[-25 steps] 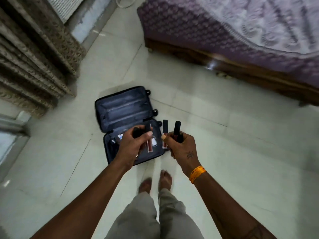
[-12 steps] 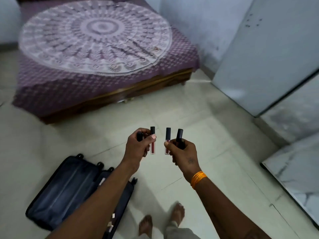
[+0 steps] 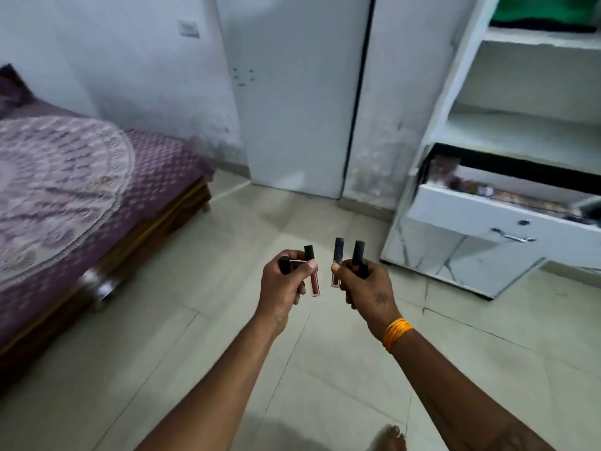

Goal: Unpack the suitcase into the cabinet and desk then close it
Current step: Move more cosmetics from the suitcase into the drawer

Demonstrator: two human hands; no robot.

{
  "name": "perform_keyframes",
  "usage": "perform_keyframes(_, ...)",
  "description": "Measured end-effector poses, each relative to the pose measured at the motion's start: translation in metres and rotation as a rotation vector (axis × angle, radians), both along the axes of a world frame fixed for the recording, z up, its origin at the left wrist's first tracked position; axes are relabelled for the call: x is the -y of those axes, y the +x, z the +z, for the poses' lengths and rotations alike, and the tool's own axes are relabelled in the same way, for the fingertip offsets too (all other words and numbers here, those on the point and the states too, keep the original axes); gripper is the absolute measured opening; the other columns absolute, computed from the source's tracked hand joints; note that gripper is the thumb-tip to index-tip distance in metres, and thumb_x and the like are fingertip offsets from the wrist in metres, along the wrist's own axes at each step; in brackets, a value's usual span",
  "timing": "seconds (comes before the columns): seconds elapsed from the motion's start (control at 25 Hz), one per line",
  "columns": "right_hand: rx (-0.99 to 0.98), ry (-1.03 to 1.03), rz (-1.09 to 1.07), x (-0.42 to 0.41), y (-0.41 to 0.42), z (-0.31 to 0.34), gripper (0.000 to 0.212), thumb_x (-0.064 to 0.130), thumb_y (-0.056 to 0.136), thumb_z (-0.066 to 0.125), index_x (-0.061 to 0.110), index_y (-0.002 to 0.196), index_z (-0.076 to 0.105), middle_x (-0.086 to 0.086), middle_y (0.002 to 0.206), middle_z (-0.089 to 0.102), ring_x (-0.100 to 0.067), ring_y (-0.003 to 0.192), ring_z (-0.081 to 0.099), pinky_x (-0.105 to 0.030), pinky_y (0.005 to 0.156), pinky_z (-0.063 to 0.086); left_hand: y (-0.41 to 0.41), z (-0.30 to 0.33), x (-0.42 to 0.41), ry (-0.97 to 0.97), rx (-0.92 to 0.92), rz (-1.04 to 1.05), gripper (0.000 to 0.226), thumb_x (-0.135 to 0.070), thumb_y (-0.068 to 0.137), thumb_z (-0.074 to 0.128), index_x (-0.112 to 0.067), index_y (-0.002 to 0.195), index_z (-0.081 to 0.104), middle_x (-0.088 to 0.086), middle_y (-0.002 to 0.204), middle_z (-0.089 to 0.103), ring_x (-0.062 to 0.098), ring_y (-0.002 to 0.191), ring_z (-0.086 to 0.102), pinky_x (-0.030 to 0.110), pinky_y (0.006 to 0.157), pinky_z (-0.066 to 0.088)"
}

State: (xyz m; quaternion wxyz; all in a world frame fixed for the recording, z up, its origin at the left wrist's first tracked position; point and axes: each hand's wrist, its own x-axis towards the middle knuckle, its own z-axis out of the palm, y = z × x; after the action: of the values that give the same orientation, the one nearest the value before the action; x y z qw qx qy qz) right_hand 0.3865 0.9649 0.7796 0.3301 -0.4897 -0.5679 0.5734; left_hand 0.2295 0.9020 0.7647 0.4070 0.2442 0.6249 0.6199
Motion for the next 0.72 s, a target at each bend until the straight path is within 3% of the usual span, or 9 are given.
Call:
perform_keyframes(0.44,-0.001,0.018,-0.292,-0.238,0.23,0.006,0.022,0.032,0.094,0.076,0.011,0.087,0.074,0.008,0.059,0.06,-0.012,0.054,0.052,-0.023,0.049,0.045,0.221,0.009,-0.29,0.033,-0.021,-0.285,0.016,-0.017,0.089,0.081,-0.013,0.102,0.072,-0.002,0.068,0.067,0.014,0.05,0.049,0.023,0.043,0.034)
perform_keyframes(0.72,0.003,-0.021,-0.52,-0.384,0.3,-0.018,0.03,0.032,0.091,0.08,0.003,0.087,0.073,0.006,0.057,0.061,-0.011,0.053,0.052,-0.023,0.049,0.047,0.289,0.001,-0.458,-0.027,-0.059,-0.443,0.015,-0.024,0.086,0.084,-0.022,0.09,0.069,0.006,0.078,0.072,0.013,0.052,0.052,0.023,0.044,0.039)
